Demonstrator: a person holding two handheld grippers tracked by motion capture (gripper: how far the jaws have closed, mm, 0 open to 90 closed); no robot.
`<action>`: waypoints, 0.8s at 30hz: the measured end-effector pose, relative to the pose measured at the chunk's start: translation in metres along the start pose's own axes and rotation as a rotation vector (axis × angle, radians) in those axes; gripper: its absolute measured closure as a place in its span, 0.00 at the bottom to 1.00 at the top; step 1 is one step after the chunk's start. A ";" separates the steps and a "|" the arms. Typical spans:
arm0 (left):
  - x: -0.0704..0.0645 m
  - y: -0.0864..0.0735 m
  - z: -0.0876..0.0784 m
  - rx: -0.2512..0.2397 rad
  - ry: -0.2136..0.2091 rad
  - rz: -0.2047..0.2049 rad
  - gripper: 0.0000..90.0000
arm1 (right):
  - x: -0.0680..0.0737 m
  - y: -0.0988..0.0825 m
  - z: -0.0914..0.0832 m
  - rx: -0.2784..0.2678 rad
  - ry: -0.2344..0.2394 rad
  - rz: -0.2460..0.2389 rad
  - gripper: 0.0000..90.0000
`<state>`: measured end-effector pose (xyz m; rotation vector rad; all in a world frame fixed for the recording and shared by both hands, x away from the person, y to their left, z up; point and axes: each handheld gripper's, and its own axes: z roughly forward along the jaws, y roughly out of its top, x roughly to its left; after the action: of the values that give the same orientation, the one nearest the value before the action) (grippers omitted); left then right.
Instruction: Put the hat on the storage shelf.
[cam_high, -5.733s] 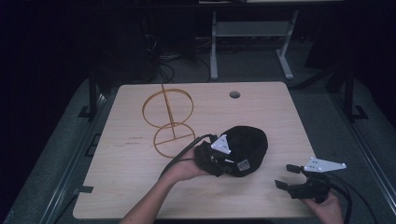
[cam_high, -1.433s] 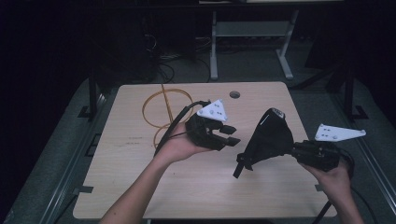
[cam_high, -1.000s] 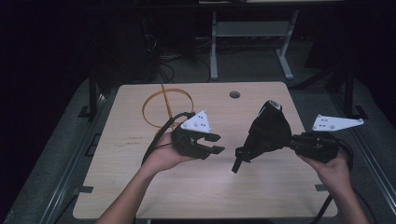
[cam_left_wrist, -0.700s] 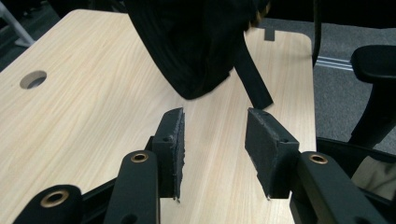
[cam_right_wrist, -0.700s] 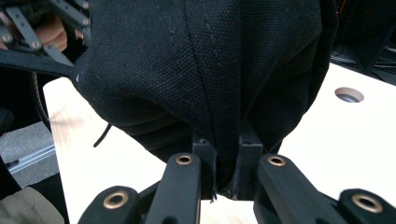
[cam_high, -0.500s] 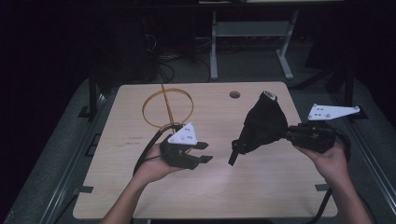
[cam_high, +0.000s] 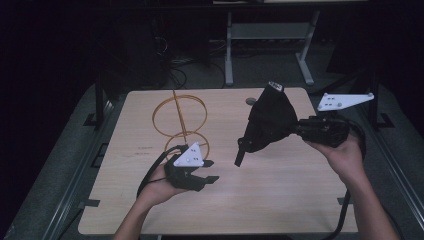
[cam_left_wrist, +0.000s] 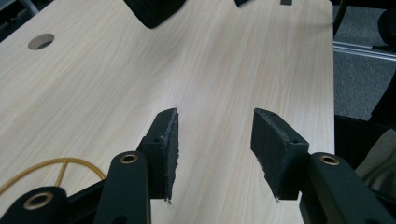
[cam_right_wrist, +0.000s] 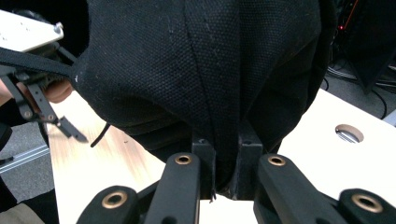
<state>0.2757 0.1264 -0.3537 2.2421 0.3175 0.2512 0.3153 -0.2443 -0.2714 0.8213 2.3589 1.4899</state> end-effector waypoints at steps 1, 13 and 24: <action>0.000 -0.002 0.001 0.003 0.000 -0.002 0.56 | 0.000 0.003 0.001 0.000 -0.001 -0.005 0.92; -0.003 -0.011 0.008 0.027 -0.009 0.001 0.54 | 0.004 0.035 0.017 0.007 0.015 -0.038 0.92; -0.006 -0.017 0.011 0.041 -0.017 0.001 0.54 | 0.013 0.071 0.042 0.023 0.053 -0.080 0.91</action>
<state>0.2706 0.1268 -0.3738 2.2834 0.3156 0.2283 0.3480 -0.1823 -0.2266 0.6927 2.4206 1.4730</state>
